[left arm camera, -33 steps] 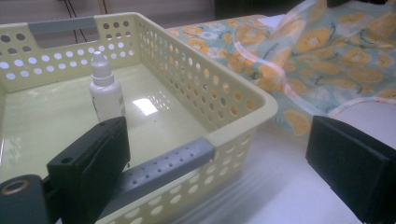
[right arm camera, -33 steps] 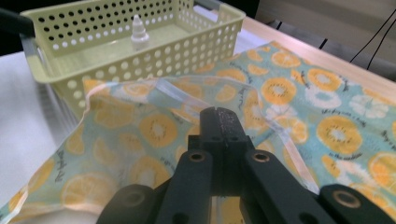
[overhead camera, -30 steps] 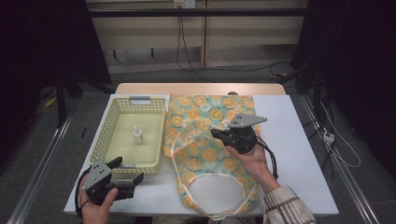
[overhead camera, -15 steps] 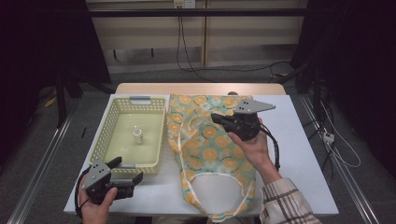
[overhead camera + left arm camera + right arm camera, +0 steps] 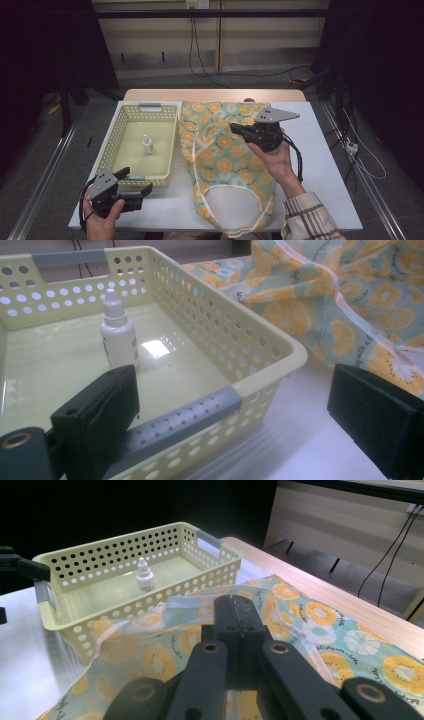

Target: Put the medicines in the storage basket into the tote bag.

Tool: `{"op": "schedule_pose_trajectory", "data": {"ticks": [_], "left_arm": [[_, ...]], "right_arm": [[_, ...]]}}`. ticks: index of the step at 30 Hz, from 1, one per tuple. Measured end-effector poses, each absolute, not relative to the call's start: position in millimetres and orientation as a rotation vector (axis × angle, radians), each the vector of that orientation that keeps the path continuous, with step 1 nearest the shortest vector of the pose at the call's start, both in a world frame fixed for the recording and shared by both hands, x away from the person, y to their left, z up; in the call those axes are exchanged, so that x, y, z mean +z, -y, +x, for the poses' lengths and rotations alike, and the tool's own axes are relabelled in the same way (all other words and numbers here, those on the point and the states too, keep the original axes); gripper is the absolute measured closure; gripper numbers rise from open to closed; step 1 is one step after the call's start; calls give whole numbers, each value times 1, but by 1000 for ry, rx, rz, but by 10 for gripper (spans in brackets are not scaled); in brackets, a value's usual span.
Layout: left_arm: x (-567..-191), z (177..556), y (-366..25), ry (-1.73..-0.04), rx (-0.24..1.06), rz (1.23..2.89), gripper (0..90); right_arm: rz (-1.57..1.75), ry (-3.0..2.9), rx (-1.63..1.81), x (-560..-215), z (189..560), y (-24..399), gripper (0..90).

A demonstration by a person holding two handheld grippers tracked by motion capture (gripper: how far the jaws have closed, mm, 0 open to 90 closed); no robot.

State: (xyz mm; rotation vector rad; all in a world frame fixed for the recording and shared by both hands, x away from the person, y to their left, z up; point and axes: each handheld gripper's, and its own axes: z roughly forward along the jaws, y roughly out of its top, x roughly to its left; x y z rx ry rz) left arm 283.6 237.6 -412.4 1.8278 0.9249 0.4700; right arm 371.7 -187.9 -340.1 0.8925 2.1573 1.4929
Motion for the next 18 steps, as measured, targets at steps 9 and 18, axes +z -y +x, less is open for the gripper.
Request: {"op": "schedule_pose_trajectory", "data": {"ticks": [9, 18], "left_arm": [[-397, 299, -238, -901, 405, 1879, 68], [-387, 322, -231, -867, 416, 1965, 75]], "right_arm": [[882, -2184, 1498, -345, 370, 184, 900], [881, -2192, 1493, -346, 370, 183, 900]]}}
